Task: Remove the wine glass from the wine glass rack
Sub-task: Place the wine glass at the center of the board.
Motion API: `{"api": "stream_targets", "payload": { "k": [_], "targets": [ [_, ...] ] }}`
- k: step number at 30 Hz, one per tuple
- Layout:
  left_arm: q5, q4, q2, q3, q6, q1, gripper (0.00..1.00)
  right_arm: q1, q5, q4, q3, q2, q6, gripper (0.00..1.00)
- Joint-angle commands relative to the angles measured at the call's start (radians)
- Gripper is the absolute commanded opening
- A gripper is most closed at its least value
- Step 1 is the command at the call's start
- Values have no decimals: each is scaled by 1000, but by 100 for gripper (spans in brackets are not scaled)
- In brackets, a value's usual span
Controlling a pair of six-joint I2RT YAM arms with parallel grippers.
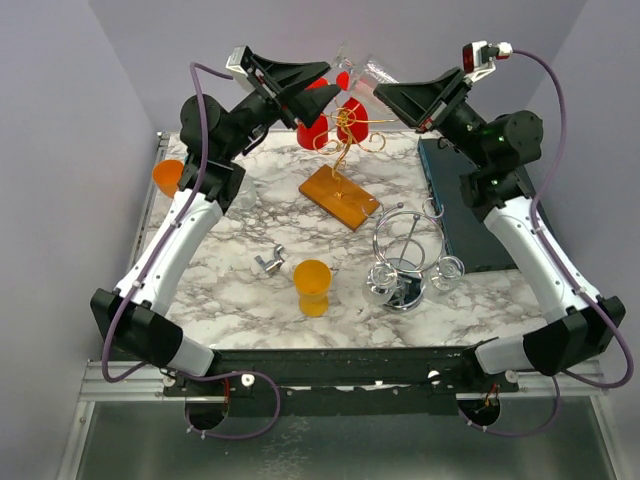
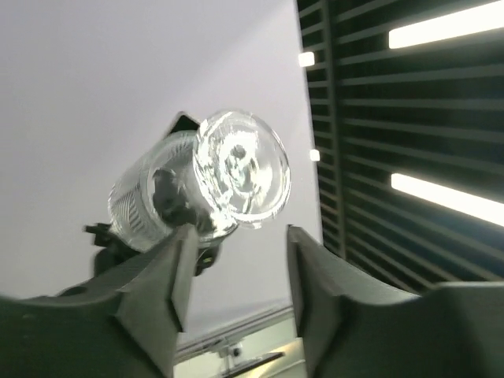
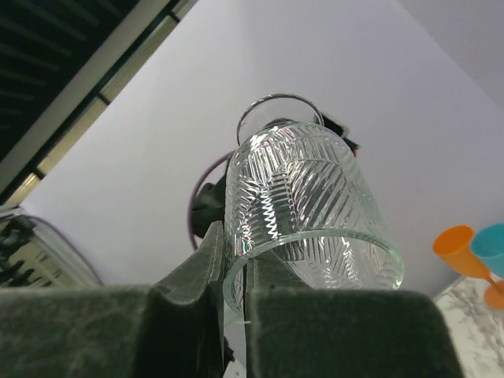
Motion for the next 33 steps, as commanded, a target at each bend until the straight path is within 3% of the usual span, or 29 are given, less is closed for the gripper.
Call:
{"api": "stream_targets", "payload": {
  "k": [1,6,14,22,25,33],
  "targets": [
    [26,-262,-109,-11,283,-15,63,6,139,-349,73,-65,-235,0],
    [-107,-665,-191,28,596,1,81,8,207,-684,229,-55,-396,1],
    [-461,-1089,-286,126,973,4,81,78,236,-997,473,63,-547,1],
    [-800,-1331,-333,297,1142,4,81,360,481,-1251,735,200,-734,1],
    [-890,-1377,-361,351,1172,4,95,475,579,-1317,789,245,-775,0],
    [-927,-1420,-388,549,1215,4,99,748,803,-1460,1009,462,-847,1]
  ]
}}
